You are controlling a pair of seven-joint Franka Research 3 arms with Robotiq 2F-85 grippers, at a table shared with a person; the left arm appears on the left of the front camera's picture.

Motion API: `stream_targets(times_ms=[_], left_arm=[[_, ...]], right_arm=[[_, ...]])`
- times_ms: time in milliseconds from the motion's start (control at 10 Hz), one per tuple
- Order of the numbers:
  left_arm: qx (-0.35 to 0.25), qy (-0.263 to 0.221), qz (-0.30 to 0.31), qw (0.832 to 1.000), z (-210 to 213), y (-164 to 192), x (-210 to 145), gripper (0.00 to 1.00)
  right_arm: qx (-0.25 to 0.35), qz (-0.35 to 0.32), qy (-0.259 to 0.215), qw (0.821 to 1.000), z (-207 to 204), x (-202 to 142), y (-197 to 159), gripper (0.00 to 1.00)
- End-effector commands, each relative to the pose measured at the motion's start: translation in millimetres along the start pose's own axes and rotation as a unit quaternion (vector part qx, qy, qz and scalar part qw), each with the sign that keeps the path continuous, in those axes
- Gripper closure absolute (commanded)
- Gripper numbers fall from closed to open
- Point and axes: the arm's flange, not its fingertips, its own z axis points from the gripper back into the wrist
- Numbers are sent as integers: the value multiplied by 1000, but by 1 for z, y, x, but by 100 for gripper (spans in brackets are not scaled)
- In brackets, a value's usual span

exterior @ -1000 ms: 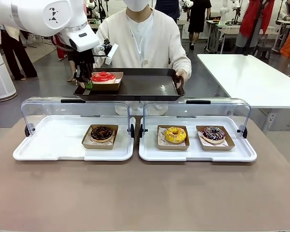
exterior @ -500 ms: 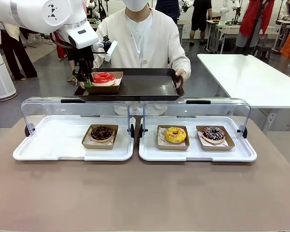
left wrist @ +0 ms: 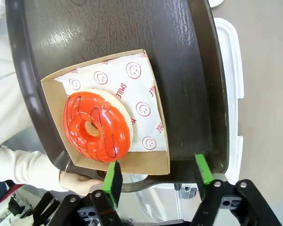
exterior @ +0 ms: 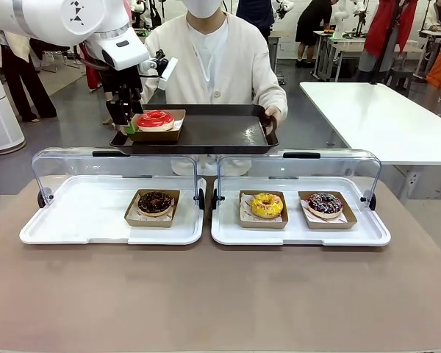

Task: Provide the desired donut to the person.
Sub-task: Place the picked Paper togo box onto the Handle tray extended by the person.

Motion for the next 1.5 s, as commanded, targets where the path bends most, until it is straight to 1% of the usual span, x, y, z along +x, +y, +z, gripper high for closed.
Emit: stream_targets(times_ms=[0, 300, 400, 500, 700, 800, 1100, 1200, 1400], left_arm=[[-11, -7, -6, 1000, 4, 0, -4, 0], [-21, -10, -6, 1000, 7, -6, -7, 0], [-23, -17, -14, 999, 12, -16, -10, 0], [-26, -14, -24, 999, 19, -34, -20, 0], [-29, -20, -28, 999, 27, -83, -64, 0], [-24, -31, -34, 999, 30, -106, -85, 0], [-1, -66, -26, 997, 37, -162, -138, 0], [2, -78, -25, 997, 41, -171, -150, 0], [-8, -81, -11, 997, 37, -175, -174, 0]], right_arm=[[1, 1, -5, 1000, 1, 1, 0, 0], [1, 1, -5, 1000, 1, 1, 0, 0], [1, 1, -5, 1000, 1, 1, 0, 0], [1, 1, -5, 1000, 1, 1, 0, 0], [1, 1, -5, 1000, 1, 1, 0, 0], [1, 1, -5, 1000, 1, 1, 0, 0], [1, 1, -5, 1000, 1, 1, 0, 0], [1, 1, -5, 1000, 1, 1, 0, 0], [1, 1, -5, 1000, 1, 1, 0, 0]])
